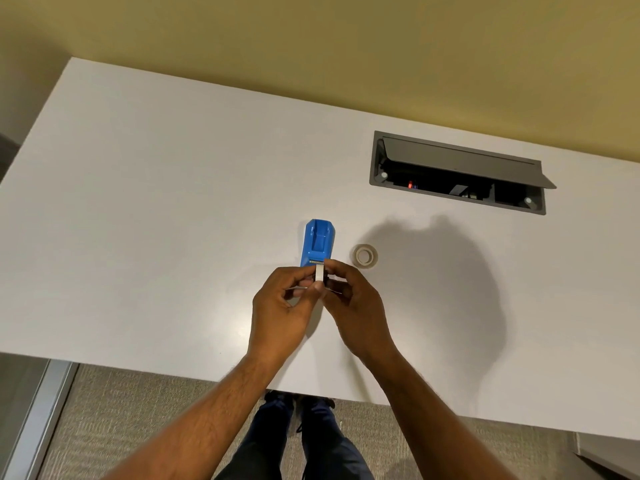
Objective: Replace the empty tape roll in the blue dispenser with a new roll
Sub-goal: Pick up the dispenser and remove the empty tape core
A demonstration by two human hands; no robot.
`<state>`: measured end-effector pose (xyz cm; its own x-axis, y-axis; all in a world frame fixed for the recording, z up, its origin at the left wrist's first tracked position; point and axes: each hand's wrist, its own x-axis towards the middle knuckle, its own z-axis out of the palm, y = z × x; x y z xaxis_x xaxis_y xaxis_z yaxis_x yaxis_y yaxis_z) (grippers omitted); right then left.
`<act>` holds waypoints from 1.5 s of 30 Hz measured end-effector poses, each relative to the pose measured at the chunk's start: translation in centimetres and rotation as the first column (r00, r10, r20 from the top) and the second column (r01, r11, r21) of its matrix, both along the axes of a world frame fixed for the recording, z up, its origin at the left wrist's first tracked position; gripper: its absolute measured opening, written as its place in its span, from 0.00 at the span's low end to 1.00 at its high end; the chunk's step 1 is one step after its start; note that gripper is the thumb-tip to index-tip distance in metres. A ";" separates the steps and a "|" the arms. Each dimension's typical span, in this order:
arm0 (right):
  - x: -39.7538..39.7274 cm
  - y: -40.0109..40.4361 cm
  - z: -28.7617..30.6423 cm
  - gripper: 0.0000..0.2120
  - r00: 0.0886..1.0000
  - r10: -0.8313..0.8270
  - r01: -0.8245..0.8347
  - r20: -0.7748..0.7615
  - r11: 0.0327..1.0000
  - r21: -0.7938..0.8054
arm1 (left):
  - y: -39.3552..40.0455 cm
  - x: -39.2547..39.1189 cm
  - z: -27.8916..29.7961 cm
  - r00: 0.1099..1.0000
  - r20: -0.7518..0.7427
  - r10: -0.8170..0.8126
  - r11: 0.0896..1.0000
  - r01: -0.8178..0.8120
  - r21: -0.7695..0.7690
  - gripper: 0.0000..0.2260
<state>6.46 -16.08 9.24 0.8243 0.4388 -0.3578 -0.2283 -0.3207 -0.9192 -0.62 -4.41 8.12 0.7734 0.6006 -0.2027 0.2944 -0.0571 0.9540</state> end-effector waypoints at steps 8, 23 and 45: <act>0.0 0.5 0.4 0.13 0.995 -0.098 0.098 -0.021 0.995 0.006 | 0.4 0.2 -0.2 0.999 -0.027 0.033 0.996 -0.035 -0.085 0.11; 0.3 0.1 0.3 0.13 0.991 -0.098 0.103 -0.089 0.994 0.048 | 0.4 0.3 -0.1 0.998 -0.013 0.062 0.996 -0.063 -0.066 0.11; 0.9 1.2 -0.7 0.11 0.990 -0.112 0.121 0.089 0.987 -0.103 | 2.6 1.6 -2.1 0.996 -0.071 0.061 0.989 -0.051 0.135 0.07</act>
